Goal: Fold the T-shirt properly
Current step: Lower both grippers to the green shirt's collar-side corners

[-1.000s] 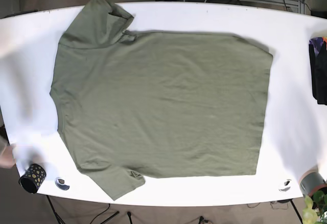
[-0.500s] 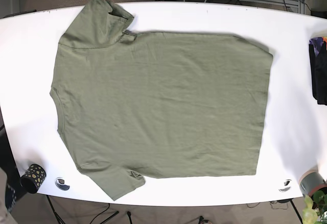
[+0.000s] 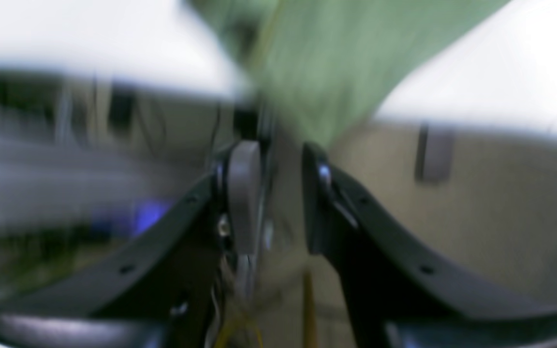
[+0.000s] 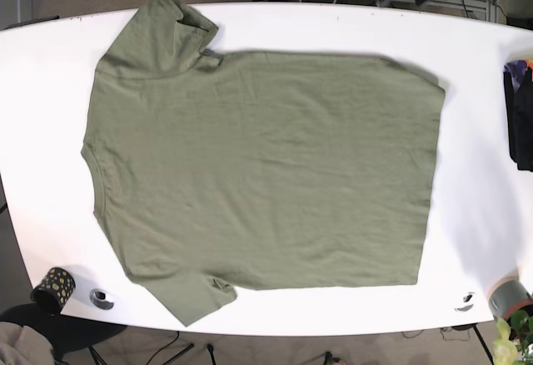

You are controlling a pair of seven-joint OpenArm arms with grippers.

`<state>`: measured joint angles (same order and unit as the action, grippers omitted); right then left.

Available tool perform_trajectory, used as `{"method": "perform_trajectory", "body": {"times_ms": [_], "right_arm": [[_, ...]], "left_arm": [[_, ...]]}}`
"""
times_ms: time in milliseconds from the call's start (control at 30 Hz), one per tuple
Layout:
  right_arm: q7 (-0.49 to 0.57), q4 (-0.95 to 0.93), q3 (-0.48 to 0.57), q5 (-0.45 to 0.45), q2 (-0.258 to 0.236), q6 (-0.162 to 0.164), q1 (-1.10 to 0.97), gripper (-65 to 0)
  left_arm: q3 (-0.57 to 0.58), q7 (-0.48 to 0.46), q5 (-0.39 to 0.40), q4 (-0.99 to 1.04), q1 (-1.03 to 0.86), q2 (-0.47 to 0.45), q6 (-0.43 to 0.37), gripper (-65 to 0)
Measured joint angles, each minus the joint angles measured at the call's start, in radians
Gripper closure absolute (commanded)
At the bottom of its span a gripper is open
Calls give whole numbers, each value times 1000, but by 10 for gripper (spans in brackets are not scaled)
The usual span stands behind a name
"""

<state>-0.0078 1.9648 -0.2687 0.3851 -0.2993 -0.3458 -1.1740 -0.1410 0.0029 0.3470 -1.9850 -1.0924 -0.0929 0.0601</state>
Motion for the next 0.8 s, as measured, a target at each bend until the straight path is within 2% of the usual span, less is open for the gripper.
{"method": "perform_trajectory", "body": {"times_ms": [100,200,300,400,533,633,800], "right_arm": [[0,2,1,43,3,-4,47,-152],[-4,2,2,43,5,-10,93,-152],[-5,0,1,43,6,-2,134,-154],[-6,-2,2,44,9,-6,174,-157],[-135,-3,1,54,9,-1,251,-243],[-185,-4,-23,145,12,-13,298,-303],[-306,-4,-98,328,12,3,347,-325]], "left_arm": [[-2,1,14,-1,39,-2,0,-447],[1,6,61,0,83,1,2,-447],[2,5,102,0,127,-3,1,-447],[3,5,123,0,164,-35,1,-447],[4,7,158,3,215,-84,0,-447],[5,6,183,4,246,-91,0,-447],[7,8,212,5,260,-134,-1,-447]]}}
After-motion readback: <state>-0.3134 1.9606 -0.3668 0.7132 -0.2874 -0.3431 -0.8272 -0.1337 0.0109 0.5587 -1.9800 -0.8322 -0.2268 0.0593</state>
